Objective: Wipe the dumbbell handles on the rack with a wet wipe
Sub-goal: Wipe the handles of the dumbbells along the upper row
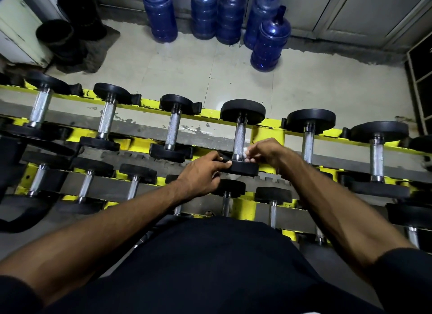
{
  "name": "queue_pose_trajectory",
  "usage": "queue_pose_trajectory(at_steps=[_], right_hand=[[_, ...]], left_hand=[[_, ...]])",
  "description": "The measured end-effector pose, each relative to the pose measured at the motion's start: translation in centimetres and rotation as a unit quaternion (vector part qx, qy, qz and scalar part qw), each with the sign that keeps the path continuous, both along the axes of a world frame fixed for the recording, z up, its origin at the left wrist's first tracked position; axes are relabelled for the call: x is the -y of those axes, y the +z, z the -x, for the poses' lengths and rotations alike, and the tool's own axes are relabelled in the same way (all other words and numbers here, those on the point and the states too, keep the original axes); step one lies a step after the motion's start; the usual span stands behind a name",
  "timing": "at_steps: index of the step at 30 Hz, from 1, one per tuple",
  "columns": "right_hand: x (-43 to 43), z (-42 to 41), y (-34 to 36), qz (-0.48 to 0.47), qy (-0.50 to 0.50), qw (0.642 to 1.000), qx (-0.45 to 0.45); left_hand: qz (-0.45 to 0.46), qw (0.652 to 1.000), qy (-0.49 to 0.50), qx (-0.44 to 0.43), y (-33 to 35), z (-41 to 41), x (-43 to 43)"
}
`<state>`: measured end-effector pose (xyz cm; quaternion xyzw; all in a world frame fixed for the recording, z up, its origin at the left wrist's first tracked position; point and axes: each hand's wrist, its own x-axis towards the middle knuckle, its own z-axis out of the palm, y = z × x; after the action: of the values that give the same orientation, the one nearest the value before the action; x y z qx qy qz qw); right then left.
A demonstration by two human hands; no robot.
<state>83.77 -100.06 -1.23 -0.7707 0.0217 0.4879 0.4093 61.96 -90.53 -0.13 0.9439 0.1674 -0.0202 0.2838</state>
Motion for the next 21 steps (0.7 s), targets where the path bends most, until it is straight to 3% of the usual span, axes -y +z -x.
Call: queue_pose_trajectory(at_steps=[4, 6, 11, 16, 19, 21], right_hand=[[-1.6, 0.6, -0.4, -0.084, -0.16, 0.982, 0.045], [-1.6, 0.7, -0.5, -0.082, -0.138, 0.986, 0.053], [0.3, 0.0, -0.1, -0.037, 0.04, 0.997, 0.05], [-1.2, 0.8, -2.0, -0.095, -0.055, 0.968, 0.226], [-0.2, 1.1, -2.1, -0.092, 0.101, 0.92, 0.366], [0.8, 0.9, -1.6, -0.112, 0.266, 0.861, 0.418]], left_hand=[[0.001, 1.0, -0.003, 0.002, -0.3, 0.0, -0.2], [0.001, 1.0, -0.002, 0.003, -0.4, 0.0, -0.3], [-0.003, 1.0, -0.002, 0.004, -0.5, -0.2, -0.4], [-0.006, 1.0, -0.005, 0.001, -0.7, -0.2, -0.6], [-0.013, 1.0, -0.005, -0.007, -0.8, -0.1, -0.5], [-0.018, 1.0, -0.004, -0.012, -0.8, 0.0, -0.3]])
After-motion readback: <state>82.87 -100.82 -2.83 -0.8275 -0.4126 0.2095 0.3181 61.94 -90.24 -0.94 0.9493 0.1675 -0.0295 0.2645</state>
